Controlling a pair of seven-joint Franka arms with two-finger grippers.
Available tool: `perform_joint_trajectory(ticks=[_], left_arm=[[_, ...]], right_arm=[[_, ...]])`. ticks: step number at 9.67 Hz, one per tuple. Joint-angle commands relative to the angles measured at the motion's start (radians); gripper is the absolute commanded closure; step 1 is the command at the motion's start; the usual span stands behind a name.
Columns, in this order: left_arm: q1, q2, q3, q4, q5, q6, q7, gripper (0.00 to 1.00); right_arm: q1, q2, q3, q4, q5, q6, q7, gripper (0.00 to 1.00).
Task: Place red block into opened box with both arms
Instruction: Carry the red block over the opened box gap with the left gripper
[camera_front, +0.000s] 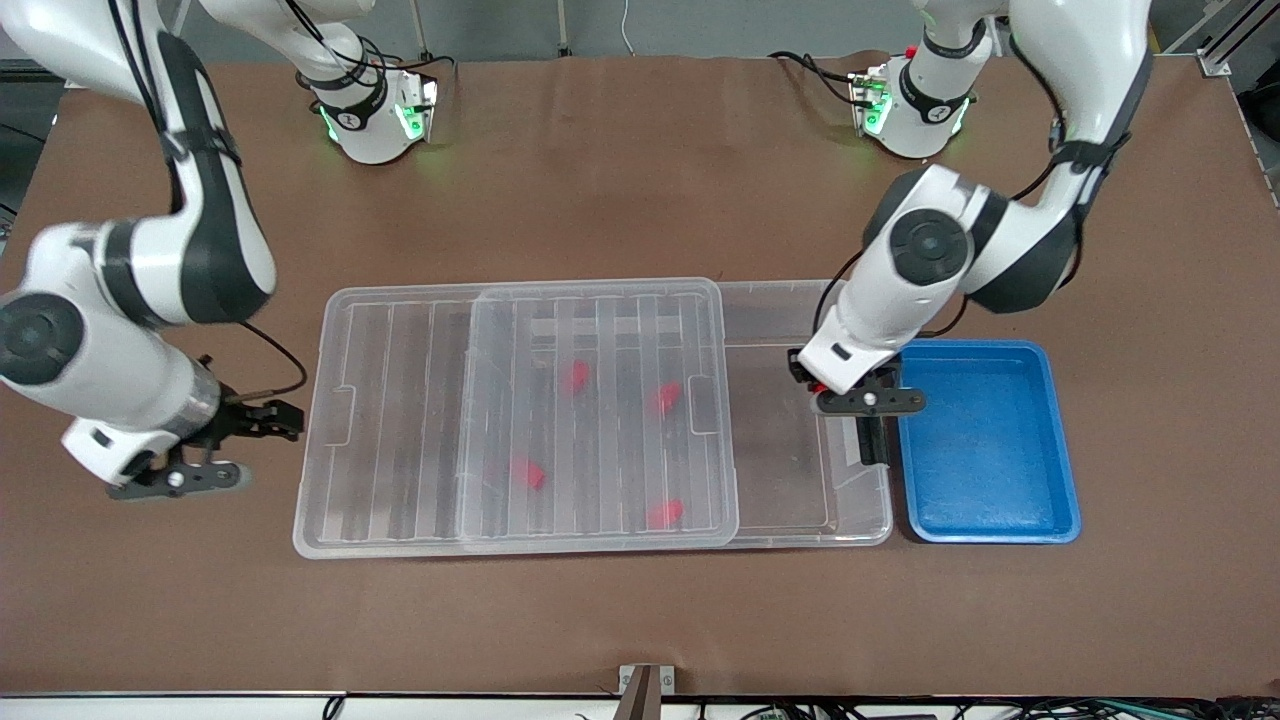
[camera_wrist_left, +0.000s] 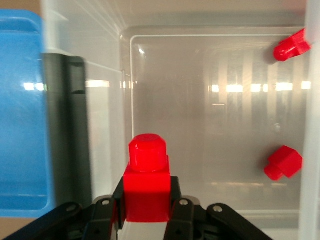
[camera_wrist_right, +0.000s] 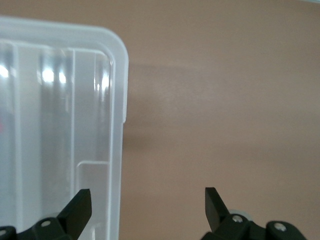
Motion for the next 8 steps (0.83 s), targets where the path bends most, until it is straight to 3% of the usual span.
perform_joint_trajectory(ticks=[1, 4, 6, 8], left_arm=[[-0.005, 0.205, -0.039, 0.084, 0.135, 0.008, -0.102, 1.0], [-0.006, 0.327, -0.04, 0.137, 0.148, 0.034, -0.097, 1.0], [-0.005, 0.377, -0.04, 0.137, 0.149, 0.089, -0.103, 1.0], [-0.008, 0.394, -0.038, 0.137, 0.16, 0.109, -0.1, 0.94]], right_arm=[[-0.008, -0.178, 0.009, -0.041, 0.028, -0.09, 0.151, 0.0], [-0.009, -0.285, -0.01, -0.027, 0.031, -0.234, 0.233, 0.0], [-0.009, -0.299, -0.049, -0.028, 0.095, -0.266, 0.219, 0.0], [-0.011, -0.301, -0.05, -0.028, 0.096, -0.271, 0.217, 0.0]])
